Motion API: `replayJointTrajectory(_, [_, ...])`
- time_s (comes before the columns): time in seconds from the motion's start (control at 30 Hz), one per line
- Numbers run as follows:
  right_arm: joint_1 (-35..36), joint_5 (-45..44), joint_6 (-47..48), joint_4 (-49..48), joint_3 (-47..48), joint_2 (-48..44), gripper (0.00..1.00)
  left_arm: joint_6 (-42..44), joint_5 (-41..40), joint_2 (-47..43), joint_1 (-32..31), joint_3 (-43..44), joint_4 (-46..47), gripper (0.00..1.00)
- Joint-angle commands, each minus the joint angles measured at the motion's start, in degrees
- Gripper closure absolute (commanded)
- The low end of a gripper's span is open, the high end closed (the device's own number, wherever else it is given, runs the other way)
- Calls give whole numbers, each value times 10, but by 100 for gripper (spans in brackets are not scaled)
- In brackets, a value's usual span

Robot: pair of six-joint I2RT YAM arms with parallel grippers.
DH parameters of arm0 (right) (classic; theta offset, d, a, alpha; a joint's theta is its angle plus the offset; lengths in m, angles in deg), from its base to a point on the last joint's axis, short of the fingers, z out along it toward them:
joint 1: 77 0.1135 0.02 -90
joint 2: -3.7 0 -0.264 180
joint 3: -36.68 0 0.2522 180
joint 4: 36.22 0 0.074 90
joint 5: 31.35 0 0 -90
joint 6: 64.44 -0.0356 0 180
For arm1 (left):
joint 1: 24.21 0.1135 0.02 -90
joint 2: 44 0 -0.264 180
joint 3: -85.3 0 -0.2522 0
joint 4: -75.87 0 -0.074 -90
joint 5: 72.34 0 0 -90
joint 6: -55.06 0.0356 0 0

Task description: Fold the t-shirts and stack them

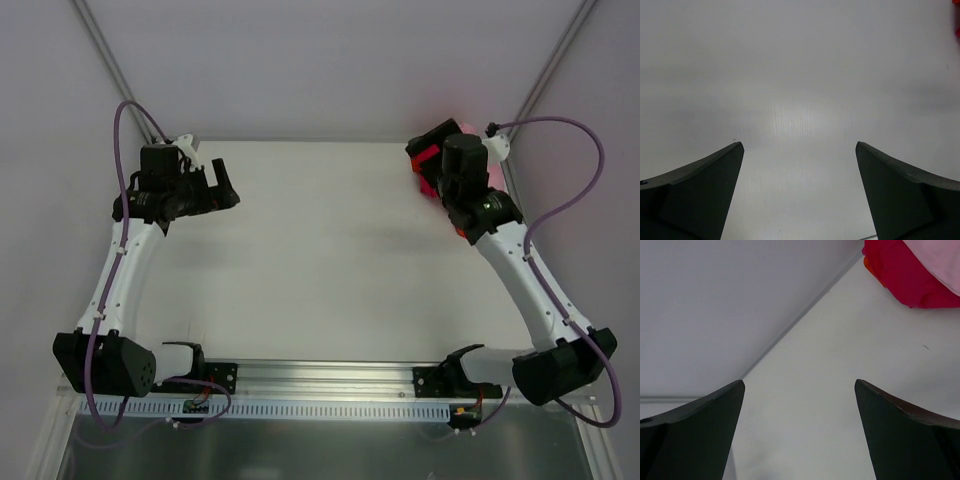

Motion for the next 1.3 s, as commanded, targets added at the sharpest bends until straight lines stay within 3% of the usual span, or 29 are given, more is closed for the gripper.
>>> replayJointTrajectory(0.0, [2, -114, -193, 185, 121, 28, 0, 15, -18, -17, 7, 0, 26, 1])
replayJointTrajectory(0.27, [0, -188, -196, 207, 89, 18, 0, 16, -37, -14, 6, 10, 18, 1])
replayJointTrajectory(0.77, [0, -165, -135, 162, 28, 2, 0, 53, -44, 32, 6, 153, -50, 1])
replayJointTrajectory(0.93, [0, -165, -131, 147, 28, 8, 0, 66, -37, 11, 6, 116, -19, 1])
replayJointTrajectory(1.27, [-4, -161, -64, 134, 0, 0, 0, 63, -101, 14, 6, 110, -24, 1])
